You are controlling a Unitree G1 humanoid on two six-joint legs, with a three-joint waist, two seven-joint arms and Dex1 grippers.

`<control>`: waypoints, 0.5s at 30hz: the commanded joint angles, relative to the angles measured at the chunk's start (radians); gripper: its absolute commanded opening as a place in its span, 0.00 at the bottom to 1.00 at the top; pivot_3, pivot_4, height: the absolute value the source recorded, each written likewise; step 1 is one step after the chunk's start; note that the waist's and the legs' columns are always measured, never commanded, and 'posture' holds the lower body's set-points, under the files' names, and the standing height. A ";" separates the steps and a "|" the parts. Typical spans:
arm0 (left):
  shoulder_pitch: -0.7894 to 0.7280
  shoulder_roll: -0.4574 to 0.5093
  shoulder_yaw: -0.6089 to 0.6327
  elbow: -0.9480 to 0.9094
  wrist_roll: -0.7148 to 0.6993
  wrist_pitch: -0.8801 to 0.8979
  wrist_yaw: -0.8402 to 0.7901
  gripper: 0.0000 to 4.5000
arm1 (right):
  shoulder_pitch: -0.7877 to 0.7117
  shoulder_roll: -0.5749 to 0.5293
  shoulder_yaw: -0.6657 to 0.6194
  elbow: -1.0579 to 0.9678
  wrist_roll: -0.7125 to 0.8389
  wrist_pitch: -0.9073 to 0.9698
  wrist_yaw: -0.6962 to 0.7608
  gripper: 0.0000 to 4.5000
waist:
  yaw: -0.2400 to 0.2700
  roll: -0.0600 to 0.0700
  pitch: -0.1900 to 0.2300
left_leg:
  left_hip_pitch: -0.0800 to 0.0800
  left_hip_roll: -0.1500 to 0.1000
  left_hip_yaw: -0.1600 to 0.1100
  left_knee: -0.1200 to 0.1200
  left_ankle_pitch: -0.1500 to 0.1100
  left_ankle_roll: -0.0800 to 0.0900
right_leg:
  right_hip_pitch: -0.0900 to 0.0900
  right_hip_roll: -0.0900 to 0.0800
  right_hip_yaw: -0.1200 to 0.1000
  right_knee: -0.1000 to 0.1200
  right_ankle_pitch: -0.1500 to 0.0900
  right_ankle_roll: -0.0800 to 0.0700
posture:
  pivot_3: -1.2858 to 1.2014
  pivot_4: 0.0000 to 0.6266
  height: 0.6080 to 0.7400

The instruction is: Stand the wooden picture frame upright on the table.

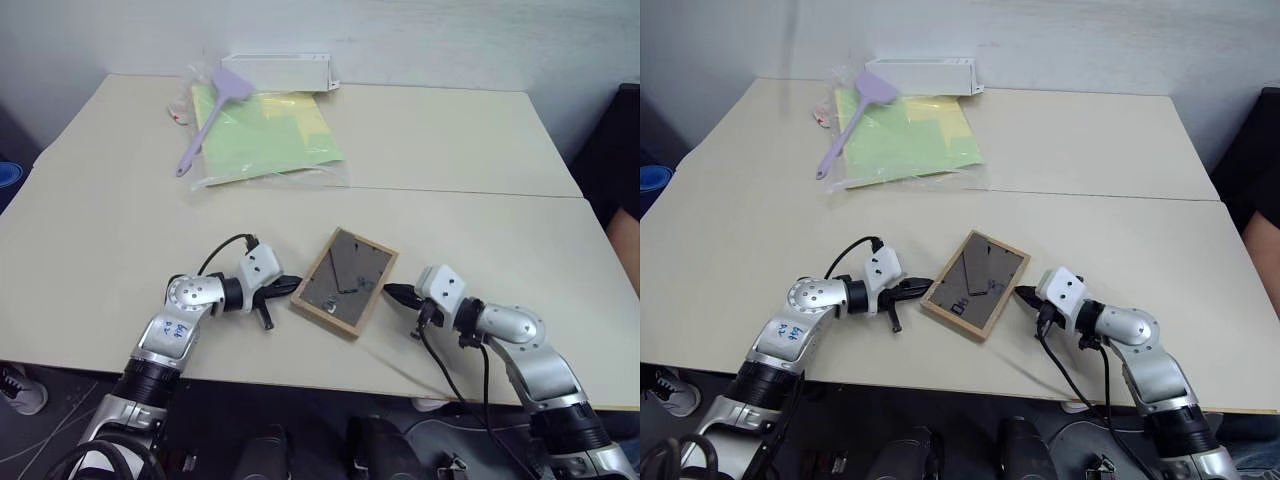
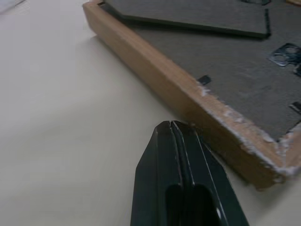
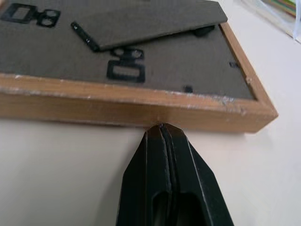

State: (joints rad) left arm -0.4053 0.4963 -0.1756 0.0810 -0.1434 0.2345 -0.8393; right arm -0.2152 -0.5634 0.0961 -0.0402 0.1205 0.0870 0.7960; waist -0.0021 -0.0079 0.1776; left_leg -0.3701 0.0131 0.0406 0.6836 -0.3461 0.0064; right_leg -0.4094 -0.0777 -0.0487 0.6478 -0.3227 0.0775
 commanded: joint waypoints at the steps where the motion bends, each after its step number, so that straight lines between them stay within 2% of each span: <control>1: 0.060 -0.001 -0.011 -0.101 -0.026 0.022 -0.022 0.00 | -0.035 0.004 -0.002 0.021 -0.002 -0.026 0.007 0.00 | -0.001 0.000 0.000 | 0.000 0.000 0.000 0.000 0.000 0.000 | 0.000 0.000 0.000 0.000 0.000 0.000 | 0.52 0.24 1.00; 10: 0.121 0.034 0.060 -0.168 -0.061 0.115 -0.005 0.00 | -0.064 -0.028 -0.003 0.077 -0.013 -0.053 0.048 0.00 | -0.001 0.000 0.000 | 0.000 0.000 0.000 0.000 0.000 0.000 | 0.000 0.000 0.000 0.000 0.000 0.000 | 0.52 0.24 1.00; 11: 0.121 0.046 0.088 -0.182 -0.099 0.177 -0.009 0.00 | -0.059 -0.042 -0.013 0.073 -0.007 -0.054 0.058 0.00 | -0.001 0.000 0.000 | 0.000 0.000 0.000 0.000 0.000 0.000 | 0.000 0.000 0.000 0.000 0.000 0.000 | 0.52 0.24 1.00; 13: 0.114 0.068 0.138 -0.215 -0.178 0.339 -0.004 0.08 | -0.049 -0.069 -0.030 0.061 0.006 -0.058 0.081 0.00 | -0.002 0.000 0.000 | 0.000 0.000 0.000 0.000 0.000 0.000 | 0.000 0.000 0.000 0.000 0.000 0.000 | 0.52 0.24 1.00; 15: 0.073 0.106 0.206 -0.241 -0.335 0.644 -0.021 0.17 | -0.022 -0.110 -0.056 0.013 0.050 -0.045 0.129 0.00 | -0.001 0.000 0.000 | 0.000 0.000 -0.001 0.000 0.000 0.000 | 0.000 0.000 0.000 0.000 0.000 0.000 | 0.52 0.24 1.00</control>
State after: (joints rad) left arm -0.3113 0.5755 -0.0332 -0.1135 -0.3672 0.6834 -0.8476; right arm -0.2486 -0.6459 0.0835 0.0288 0.1309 0.0448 0.8907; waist -0.0034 -0.0079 0.1777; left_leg -0.3704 0.0135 0.0394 0.6838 -0.3460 0.0065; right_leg -0.4093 -0.0779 -0.0487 0.6483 -0.3227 0.0775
